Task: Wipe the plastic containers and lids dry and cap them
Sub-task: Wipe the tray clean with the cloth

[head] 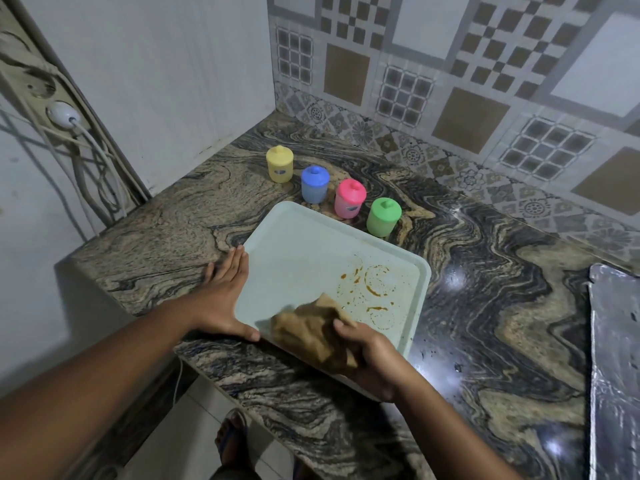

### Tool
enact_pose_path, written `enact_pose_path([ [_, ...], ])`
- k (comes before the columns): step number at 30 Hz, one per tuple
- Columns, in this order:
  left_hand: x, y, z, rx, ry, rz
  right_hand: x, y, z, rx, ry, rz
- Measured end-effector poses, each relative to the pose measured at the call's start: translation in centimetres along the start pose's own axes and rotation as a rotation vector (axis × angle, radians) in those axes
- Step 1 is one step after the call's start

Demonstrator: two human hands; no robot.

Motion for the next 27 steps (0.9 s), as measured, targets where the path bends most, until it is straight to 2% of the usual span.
enact_pose_path([
  [3, 0.0, 0.0, 0.0, -0.003, 0.001, 0.005, -0.3, -1.0, 1.2, 0.196, -0.041, -0.103],
  [10, 0.1, 0.0, 0.0, -0.001, -0.004, 0.003, 0.7, -6.1, 5.2, 0.195, -0.133, -0.452],
  [12, 0.2, 0.1, 0.0, -0.001, -0.005, 0.0, 1.2, -7.7, 7.6, 0.154, -0.239, -0.497],
  [14, 0.3, 0.1, 0.1, 0.0, -0.01, -0.006, 1.6, -9.8, 10.6, -0.125, -0.419, -0.563],
  [17, 0.3, 0.1, 0.1, 0.002, -0.012, -0.004, 2.0, -10.4, 14.8, -0.801, -0.635, -0.615],
  [19, 0.2, 0.1, 0.0, 0.001, -0.014, 0.005, 4.0, -9.5, 15.0, -1.246, -0.566, -0.528],
  [20, 0.2, 0.1, 0.0, 0.001, -0.016, 0.007, 5.3, -9.1, 14.3, -1.377, -0.49, -0.426],
  [22, 0.2, 0.1, 0.0, 0.006, -0.016, 0.01, 7.5, -8.2, 12.0, -1.505, -0.381, -0.22],
  [24, 0.2, 0.1, 0.0, 0.007, -0.016, 0.015, 8.7, -7.9, 9.7, -1.642, -0.345, -0.094],
  [27, 0.2, 0.0, 0.0, 0.014, -0.019, 0.015, 9.4, -8.4, 8.4, -1.763, -0.312, -0.104],
])
Point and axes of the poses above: each hand's wrist, its own x-axis towards the middle knuckle, its own y-axis out of the palm, z = x × y, the point moved 9 cm from there along x, towards the middle knuckle, and after that the axes turned 9 degrees about -y, right-handed, at the moved point
